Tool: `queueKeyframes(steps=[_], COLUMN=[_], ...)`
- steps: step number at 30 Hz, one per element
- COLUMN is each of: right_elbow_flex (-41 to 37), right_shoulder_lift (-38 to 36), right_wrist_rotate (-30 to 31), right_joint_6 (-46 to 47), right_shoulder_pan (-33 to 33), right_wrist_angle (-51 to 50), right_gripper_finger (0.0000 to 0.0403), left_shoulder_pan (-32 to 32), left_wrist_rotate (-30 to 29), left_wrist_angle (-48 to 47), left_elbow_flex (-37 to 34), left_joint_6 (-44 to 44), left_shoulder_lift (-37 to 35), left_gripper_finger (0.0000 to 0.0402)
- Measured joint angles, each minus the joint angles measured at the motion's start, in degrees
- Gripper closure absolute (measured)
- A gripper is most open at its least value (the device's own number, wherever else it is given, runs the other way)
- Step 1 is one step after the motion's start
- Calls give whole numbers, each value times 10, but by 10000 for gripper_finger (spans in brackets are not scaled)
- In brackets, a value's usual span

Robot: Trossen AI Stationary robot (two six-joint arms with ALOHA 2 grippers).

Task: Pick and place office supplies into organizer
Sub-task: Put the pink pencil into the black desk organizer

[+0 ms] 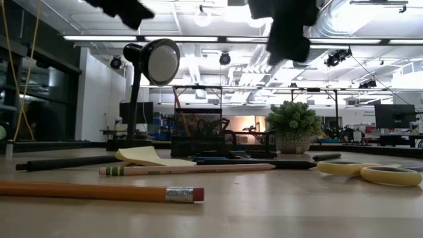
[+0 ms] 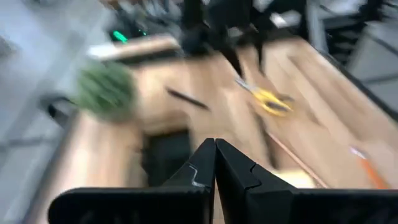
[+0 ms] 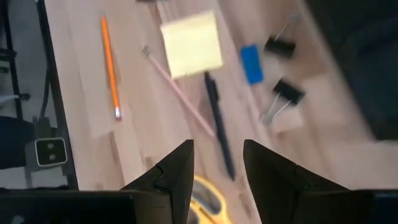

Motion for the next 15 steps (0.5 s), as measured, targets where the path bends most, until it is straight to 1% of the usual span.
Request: queueKeyframes(steps=[3, 4, 6, 8, 11, 13, 15], right_elbow_flex=[-37, -48, -69, -85, -98, -102, -105], right_shoulder_lift=[0, 0, 0, 0, 0, 0, 0], right_wrist_rotate=[0, 0, 2, 2, 7, 20, 34], right_joint_6=[13, 14, 15, 16, 15, 14, 14], right_shoulder_pan=[23, 29, 40, 47, 53, 57, 61], right_wrist_angle=[38, 53, 79, 105, 125, 134, 137], right_gripper_finger=[265, 265, 265, 265, 265, 265, 265], left_shoulder_pan=[-6, -14, -39, -70, -127, -169, -212], left_wrist_rotate=[69, 81, 84, 77, 54, 24, -23], left_wrist_angle=[-57, -74, -99, -111, -94, -81, -76], left_elbow_flex=[0, 0, 0, 0, 0, 0, 0], left_joint_6=[-20, -32, -60, -93, -159, -203, -244], left_shoulder_lift=[9, 12, 16, 16, 16, 16, 17], left_gripper_finger=[401, 401, 401, 401, 401, 401, 401])
